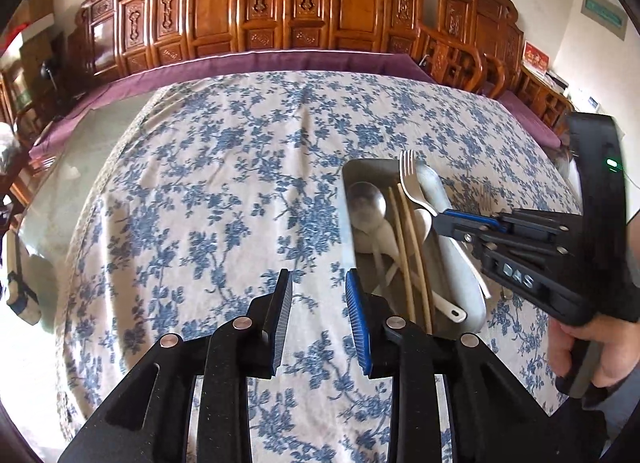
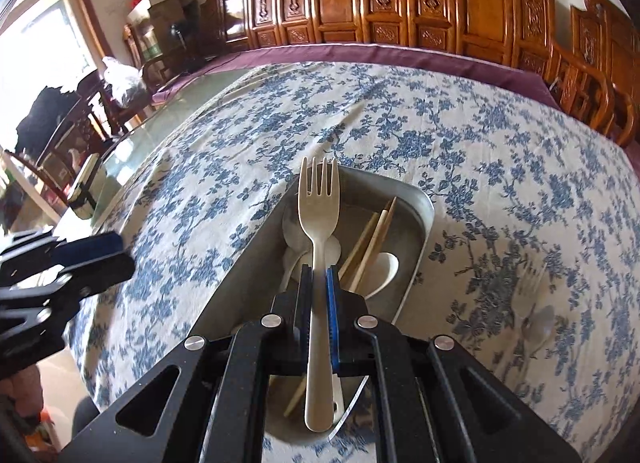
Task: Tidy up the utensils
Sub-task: 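Lower the white plastic fork into the grey tray and open the right tool, then move the right tool to the remaining metal spoon and grasp it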
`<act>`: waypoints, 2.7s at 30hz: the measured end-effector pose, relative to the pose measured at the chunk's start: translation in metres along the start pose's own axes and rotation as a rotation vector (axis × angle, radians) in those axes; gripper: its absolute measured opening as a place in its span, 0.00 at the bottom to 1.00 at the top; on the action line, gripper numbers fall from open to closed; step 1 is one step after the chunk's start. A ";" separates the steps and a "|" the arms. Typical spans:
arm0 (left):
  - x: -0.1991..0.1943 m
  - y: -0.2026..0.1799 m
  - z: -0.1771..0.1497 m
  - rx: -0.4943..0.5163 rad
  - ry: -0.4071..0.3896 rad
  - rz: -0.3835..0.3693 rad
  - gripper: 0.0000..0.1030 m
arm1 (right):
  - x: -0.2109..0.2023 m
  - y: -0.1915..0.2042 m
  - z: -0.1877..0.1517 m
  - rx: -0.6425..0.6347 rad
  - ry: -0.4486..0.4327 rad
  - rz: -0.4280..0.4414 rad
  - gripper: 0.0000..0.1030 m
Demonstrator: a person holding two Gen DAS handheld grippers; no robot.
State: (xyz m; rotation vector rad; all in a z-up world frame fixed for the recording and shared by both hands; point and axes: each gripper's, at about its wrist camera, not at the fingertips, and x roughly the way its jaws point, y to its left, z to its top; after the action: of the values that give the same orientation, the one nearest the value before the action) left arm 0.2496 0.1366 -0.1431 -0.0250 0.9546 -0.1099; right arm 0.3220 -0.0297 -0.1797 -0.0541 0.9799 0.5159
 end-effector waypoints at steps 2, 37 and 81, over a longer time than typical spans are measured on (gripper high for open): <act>-0.002 0.003 -0.001 -0.003 -0.002 0.003 0.25 | 0.007 -0.003 0.003 0.021 0.004 -0.004 0.08; -0.006 -0.003 -0.006 0.002 0.005 0.008 0.25 | 0.016 -0.002 -0.003 0.040 0.024 0.029 0.09; 0.024 -0.152 -0.015 0.132 0.017 -0.155 0.41 | -0.001 -0.152 -0.081 0.020 0.222 -0.268 0.03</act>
State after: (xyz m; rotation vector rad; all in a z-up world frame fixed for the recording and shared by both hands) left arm 0.2385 -0.0168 -0.1604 0.0234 0.9597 -0.3162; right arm 0.3254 -0.1861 -0.2530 -0.2260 1.1742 0.2567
